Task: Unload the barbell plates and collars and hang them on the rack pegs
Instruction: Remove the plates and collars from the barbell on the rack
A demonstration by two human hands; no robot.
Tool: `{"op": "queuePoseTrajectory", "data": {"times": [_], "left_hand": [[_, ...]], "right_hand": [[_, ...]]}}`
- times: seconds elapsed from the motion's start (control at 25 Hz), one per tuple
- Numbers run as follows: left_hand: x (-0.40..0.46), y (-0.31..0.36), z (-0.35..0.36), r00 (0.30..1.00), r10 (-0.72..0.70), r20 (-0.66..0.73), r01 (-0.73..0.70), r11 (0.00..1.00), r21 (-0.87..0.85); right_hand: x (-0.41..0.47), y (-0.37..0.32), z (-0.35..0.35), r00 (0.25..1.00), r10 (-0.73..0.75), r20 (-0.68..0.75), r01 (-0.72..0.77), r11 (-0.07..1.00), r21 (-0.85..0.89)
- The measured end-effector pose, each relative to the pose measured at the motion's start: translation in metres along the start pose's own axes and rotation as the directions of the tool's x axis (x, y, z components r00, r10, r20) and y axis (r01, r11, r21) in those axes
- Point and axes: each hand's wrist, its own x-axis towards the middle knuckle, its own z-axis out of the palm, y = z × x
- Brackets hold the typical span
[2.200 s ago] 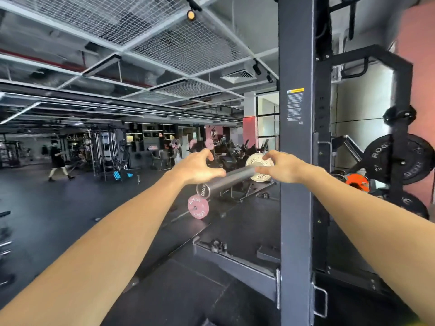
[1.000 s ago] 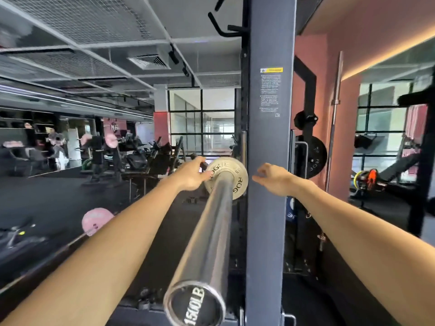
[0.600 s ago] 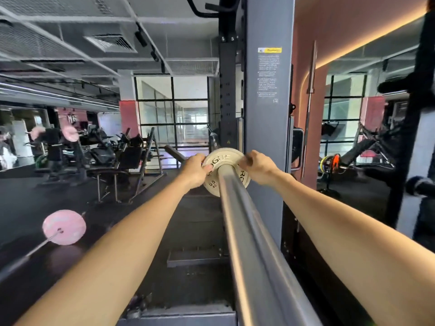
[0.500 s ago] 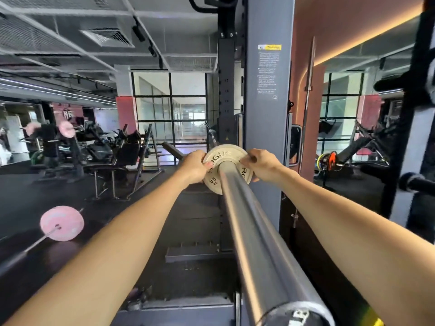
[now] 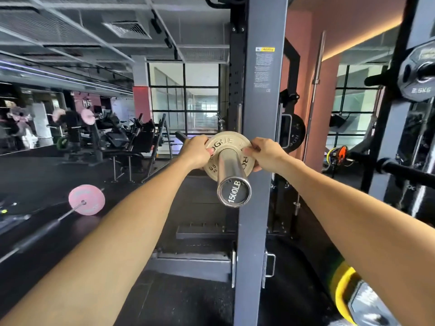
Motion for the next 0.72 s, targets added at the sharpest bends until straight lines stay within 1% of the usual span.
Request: {"op": "queuePoseTrajectory", "data": {"times": [0.24,0.32,0.4,0.56,0.72], "left_hand": [[-0.080,0.025,-0.033,1.000,-0.006,-0.001,0.006,0.999,-0.046],[-0.100,0.032,-0.043,1.000,0.003,0.003,-0.003,1.000,-0.021],[-0.120,0.038,-0.052,1.000,0.006,0.013,-0.006,1.000,0.012],[-0.157,0.049,-0.069,1.000,0.013,0.006,-0.013,1.000,-0.021],[-0.189,0.063,-0.089,0.998,0.045,0.052,-0.043,0.999,-0.032]], "right_hand": [[-0.077,-0.027,-0.019,0.998,-0.053,0.044,0.055,0.997,-0.060],[-0.100,-0.036,-0.024,0.997,-0.055,0.050,0.059,0.996,-0.071],[-0.122,-0.042,-0.029,0.997,-0.045,0.057,0.048,0.998,-0.051],[-0.161,-0.059,-0.036,0.997,-0.048,0.063,0.048,0.999,0.004],[-0.199,-0.072,-0.046,0.997,-0.040,0.069,0.037,0.998,0.050]]}}
